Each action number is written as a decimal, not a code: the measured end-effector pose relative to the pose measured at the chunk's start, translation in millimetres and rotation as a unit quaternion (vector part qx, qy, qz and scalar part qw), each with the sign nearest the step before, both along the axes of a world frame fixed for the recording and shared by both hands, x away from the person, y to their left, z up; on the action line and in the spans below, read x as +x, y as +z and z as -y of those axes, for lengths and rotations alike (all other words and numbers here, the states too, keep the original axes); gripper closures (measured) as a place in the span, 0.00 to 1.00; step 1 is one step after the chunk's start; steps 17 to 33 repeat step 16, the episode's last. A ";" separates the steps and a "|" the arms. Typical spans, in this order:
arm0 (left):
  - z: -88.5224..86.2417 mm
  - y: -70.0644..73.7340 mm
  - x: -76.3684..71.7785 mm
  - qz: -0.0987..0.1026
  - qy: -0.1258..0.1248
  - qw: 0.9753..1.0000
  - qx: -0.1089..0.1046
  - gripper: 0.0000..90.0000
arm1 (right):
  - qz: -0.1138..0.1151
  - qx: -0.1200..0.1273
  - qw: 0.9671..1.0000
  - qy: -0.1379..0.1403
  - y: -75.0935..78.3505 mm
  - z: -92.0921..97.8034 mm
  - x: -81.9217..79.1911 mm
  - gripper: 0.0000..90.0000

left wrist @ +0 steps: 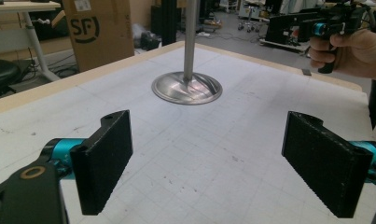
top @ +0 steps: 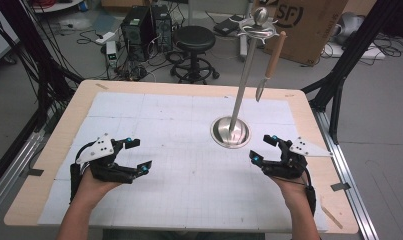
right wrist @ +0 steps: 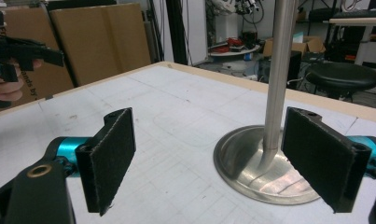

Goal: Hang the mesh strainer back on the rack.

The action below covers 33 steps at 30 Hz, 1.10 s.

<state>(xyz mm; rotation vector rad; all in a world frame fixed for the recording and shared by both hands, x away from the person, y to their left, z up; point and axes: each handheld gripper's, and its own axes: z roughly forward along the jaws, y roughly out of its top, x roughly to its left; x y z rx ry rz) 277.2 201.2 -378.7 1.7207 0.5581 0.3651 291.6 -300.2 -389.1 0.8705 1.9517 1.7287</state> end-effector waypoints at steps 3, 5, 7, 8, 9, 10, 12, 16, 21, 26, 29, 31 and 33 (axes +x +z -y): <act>-0.4 0.1 0.5 0.000 0.001 1.000 0.000 0.19 | -0.003 0.002 1.000 -0.001 -0.2 0.8 0.3 0.19; -0.2 -0.2 0.9 0.000 0.002 1.000 0.002 0.19 | -0.003 0.003 1.000 0.001 0.0 1.2 0.2 0.19; 0.4 -0.4 0.8 -0.001 0.004 1.000 0.002 0.19 | -0.001 0.004 1.000 0.000 0.1 1.8 0.3 0.19; 0.6 -0.5 1.0 -0.001 0.004 1.000 0.002 0.19 | -0.002 0.005 1.000 0.001 0.1 1.8 0.2 0.19; 1.1 -0.6 0.9 -0.002 0.005 1.000 0.001 0.19 | -0.002 0.005 1.000 0.001 0.2 1.9 0.1 0.19; 1.0 -0.6 0.9 -0.002 0.004 1.000 0.002 0.19 | -0.002 0.005 1.000 0.002 0.2 2.1 0.1 0.19; 1.5 -0.7 1.1 -0.001 0.003 1.000 0.003 0.19 | -0.002 0.007 1.000 0.003 0.4 2.1 -0.3 0.19; 1.4 -0.6 1.0 -0.002 0.003 1.000 0.003 0.19 | -0.003 0.010 1.000 0.004 0.9 2.0 -0.8 0.19; 1.4 -0.6 1.0 -0.002 0.003 1.000 0.003 0.19 | -0.003 0.010 1.000 0.004 0.9 2.0 -0.8 0.19; 1.4 -0.6 1.0 -0.002 0.003 1.000 0.003 0.19 | -0.003 0.010 1.000 0.004 0.9 2.0 -0.8 0.19; 1.4 -0.6 1.0 -0.002 0.003 1.000 0.003 0.19 | -0.003 0.010 1.000 0.004 0.9 2.0 -0.8 0.19; 1.4 -0.6 1.0 -0.002 0.003 1.000 0.003 0.19 | -0.003 0.010 1.000 0.004 0.9 2.0 -0.8 0.19; 1.4 -0.6 1.0 -0.002 0.003 1.000 0.003 0.19 | -0.003 0.010 1.000 0.004 0.9 2.0 -0.8 0.19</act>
